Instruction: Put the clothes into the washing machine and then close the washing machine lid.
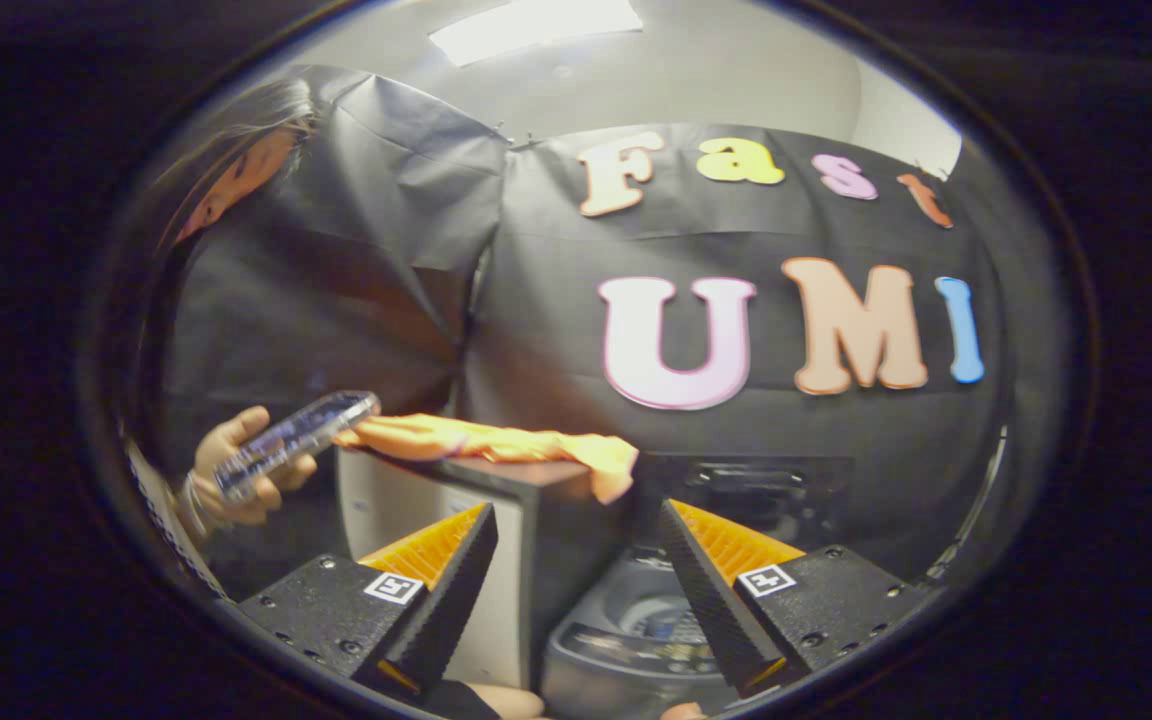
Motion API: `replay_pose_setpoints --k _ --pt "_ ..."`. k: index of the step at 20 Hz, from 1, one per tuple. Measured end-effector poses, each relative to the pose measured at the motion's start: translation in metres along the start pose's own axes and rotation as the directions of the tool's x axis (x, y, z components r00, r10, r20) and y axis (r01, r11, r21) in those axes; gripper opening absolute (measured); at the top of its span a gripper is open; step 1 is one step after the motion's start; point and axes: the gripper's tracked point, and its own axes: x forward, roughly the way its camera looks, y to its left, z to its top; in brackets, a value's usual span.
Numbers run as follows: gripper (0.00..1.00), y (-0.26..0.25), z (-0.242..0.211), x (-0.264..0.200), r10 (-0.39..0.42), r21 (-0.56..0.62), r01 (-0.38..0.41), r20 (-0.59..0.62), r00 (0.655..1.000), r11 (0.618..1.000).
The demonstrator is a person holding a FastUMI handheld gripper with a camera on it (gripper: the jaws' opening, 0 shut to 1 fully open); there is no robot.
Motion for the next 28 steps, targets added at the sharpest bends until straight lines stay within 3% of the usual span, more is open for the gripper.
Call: replay_pose_setpoints --k 7,11,16,20,25,26,27,28 --pt "0.99 0.086 0.046 0.124 0.114 0.129 -0.112 -0.009 0.993 0.985" --pt "0.99 0.111 0.056 0.196 0.072 0.020 -0.071 -0.060 0.996 0.997" --pt "0.99 0.137 0.030 0.272 0.044 -0.053 -0.058 -0.234 0.971 0.997" --pt "1.00 0.151 -0.027 0.297 0.072 0.015 -0.074 -0.478 0.876 0.997" --pt "1.00 0.151 -0.075 0.293 0.087 0.084 -0.043 -0.639 0.764 0.996" --pt "1.00 0.150 -0.076 0.292 0.100 0.102 -0.044 -0.649 0.754 0.994" --pt "1.00 0.152 -0.076 0.297 0.097 0.120 -0.028 -0.624 0.775 0.992" --pt "0.99 0.153 -0.080 0.295 0.101 0.125 -0.025 -0.650 0.753 0.992"
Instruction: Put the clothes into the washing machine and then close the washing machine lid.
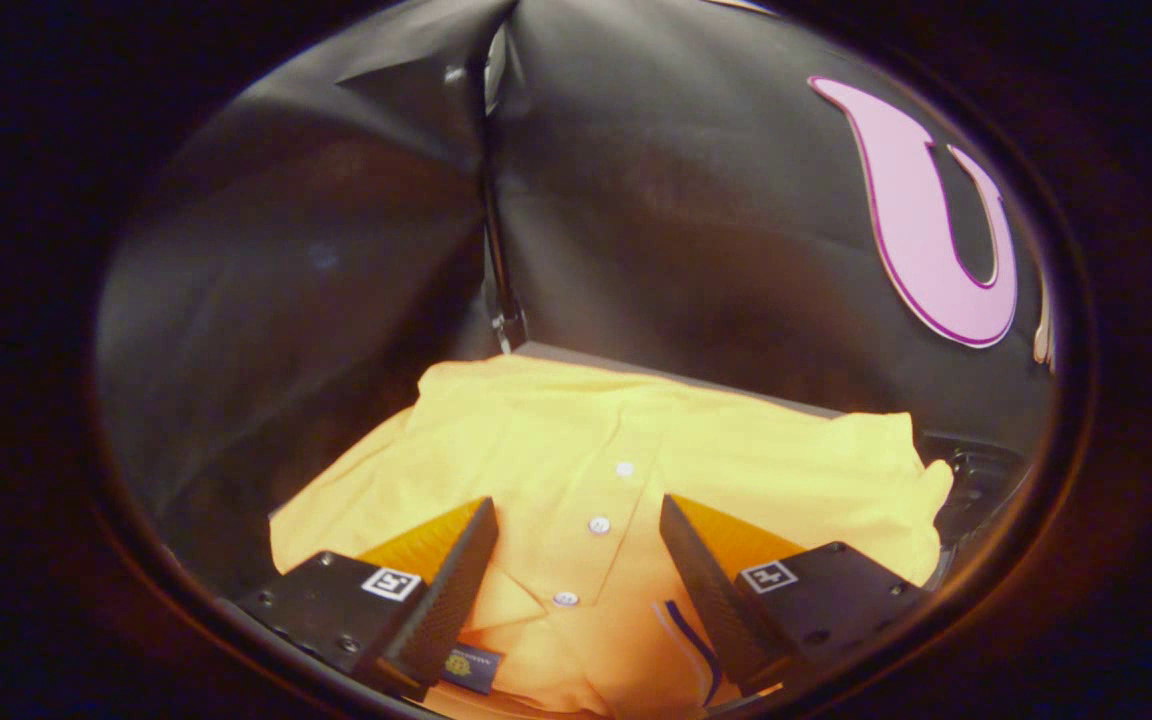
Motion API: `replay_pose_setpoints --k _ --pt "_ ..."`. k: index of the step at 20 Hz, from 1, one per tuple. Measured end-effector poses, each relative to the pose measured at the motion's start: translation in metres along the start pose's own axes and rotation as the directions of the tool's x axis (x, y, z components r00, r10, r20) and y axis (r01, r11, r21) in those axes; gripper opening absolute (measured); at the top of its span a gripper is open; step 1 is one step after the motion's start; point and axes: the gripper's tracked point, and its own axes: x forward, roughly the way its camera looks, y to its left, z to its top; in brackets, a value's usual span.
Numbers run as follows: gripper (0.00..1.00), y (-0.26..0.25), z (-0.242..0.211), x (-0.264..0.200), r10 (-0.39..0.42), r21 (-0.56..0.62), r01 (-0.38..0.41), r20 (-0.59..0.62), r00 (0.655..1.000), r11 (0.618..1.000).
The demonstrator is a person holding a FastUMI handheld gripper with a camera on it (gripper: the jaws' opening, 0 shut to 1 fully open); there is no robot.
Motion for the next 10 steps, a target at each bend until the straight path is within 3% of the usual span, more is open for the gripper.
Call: replay_pose_setpoints --k 7,9,10 --pt "1.00 0.0003 0.0044 -0.0011 -0.012 0.012 0.011 0.041 0.999 1.000" --pt "0.97 0.0030 0.0036 -0.0015 -0.007 0.004 0.007 0.012 1.000 1.000" --pt "0.83 0.0051 0.0044 -0.0017 -0.009 0.003 0.009 0.010 1.000 1.000"
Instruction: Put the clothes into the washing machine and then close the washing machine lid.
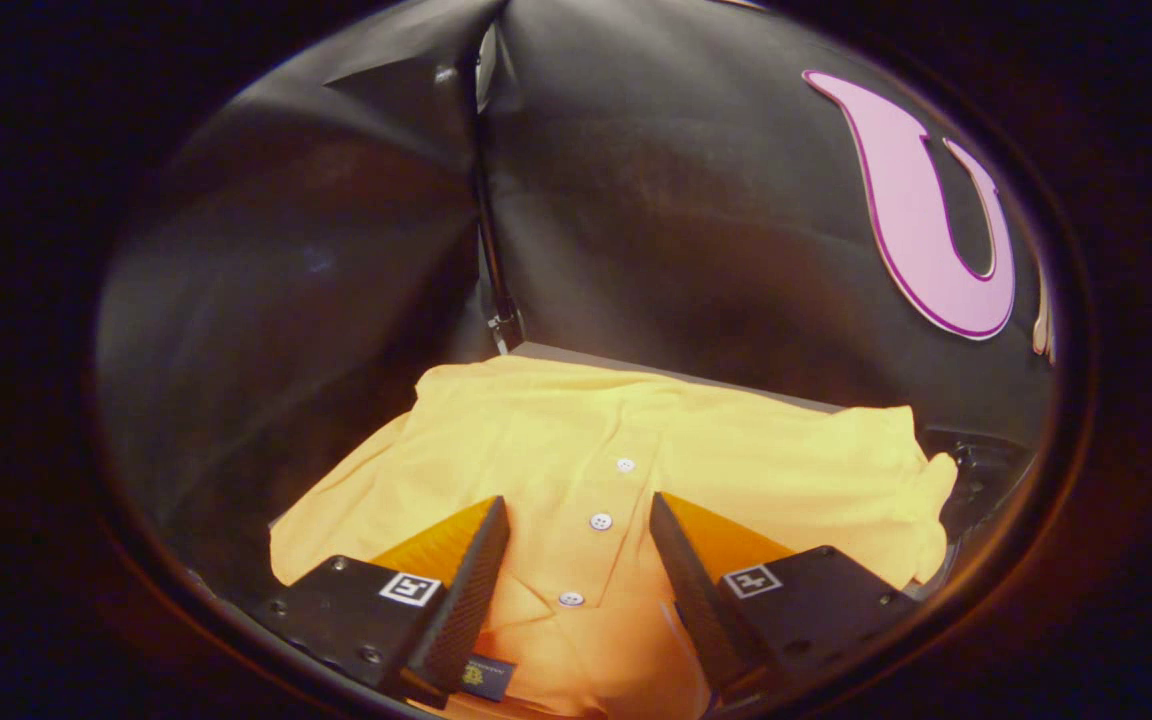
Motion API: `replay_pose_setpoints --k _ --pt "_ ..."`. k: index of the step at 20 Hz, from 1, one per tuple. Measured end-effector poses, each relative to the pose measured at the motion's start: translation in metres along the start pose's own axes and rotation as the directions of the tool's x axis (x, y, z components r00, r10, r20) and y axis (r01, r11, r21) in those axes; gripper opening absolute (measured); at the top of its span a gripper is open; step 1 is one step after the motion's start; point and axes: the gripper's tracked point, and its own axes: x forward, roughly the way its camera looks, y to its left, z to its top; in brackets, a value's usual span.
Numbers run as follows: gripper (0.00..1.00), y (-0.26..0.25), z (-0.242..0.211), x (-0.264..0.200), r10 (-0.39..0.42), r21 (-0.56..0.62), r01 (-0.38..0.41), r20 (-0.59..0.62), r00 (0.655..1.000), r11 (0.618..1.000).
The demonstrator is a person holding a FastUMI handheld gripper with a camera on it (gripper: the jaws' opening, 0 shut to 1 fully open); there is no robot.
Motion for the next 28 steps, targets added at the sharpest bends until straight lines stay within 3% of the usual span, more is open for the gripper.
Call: replay_pose_setpoints --k 5,6,8,12,15,20,24,28 --pt "0.16 -0.005 -0.001 0.007 0.029 -0.008 -0.029 0.020 0.999 1.000" --pt "0.08 -0.008 -0.003 0.003 0.032 -0.012 -0.032 0.025 0.999 0.999" --pt "0.01 -0.020 -0.003 -0.006 0.005 -0.007 -0.004 0.034 0.999 1.000" --pt "0.01 -0.066 -0.009 -0.024 -0.099 -0.026 0.101 0.071 0.993 0.995" --pt "0.00 -0.117 -0.014 -0.044 -0.197 0.030 0.195 0.087 0.977 0.980" --pt "0.00 -0.221 -0.017 -0.093 -0.405 0.120 0.392 0.109 0.908 0.912" --pt "0.00 -0.291 -0.049 -0.106 -0.430 0.274 0.399 0.063 0.900 0.875" --pt "0.00 -0.313 -0.057 -0.130 -0.503 0.331 0.461 0.048 0.863 0.823"
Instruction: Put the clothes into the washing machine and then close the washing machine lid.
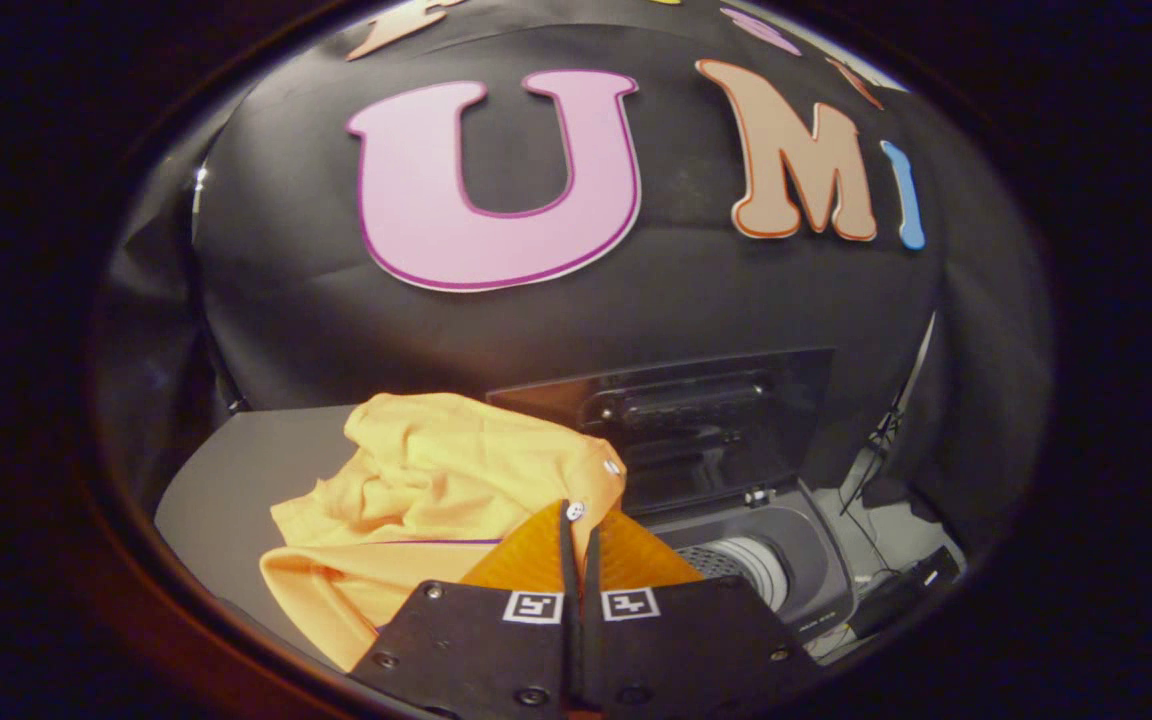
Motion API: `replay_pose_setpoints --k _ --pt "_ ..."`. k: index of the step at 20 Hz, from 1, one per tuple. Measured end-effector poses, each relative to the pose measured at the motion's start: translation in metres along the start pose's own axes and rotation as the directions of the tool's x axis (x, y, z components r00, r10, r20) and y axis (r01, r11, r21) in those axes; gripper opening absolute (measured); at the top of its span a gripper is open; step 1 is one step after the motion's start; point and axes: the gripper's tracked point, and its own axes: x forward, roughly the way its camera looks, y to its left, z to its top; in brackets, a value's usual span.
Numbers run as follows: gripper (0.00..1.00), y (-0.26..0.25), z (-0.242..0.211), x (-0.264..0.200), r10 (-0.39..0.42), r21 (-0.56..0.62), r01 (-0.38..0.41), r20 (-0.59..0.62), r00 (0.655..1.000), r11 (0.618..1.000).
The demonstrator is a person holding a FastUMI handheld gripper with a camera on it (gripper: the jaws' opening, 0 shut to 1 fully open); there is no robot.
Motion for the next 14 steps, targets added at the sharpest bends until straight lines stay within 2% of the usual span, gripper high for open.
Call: replay_pose_setpoints --k 4,7,9,10,12,14 --pt "0.02 -0.009 0.008 -0.011 -0.108 -0.023 0.109 0.012 0.994 0.994" --pt "0.13 -0.005 0.009 -0.012 -0.132 0.012 0.133 -0.031 0.991 0.991" --pt "0.30 -0.005 0.010 -0.017 -0.152 0.008 0.152 -0.012 0.988 0.988" --pt "0.52 -0.012 0.013 -0.019 -0.166 -0.007 0.166 -0.001 0.986 0.986" --pt "0.65 -0.017 0.019 -0.019 -0.173 -0.025 0.173 0.013 0.985 0.985" --pt "0.65 -0.016 0.024 -0.022 -0.175 -0.041 0.176 0.028 0.984 0.984"
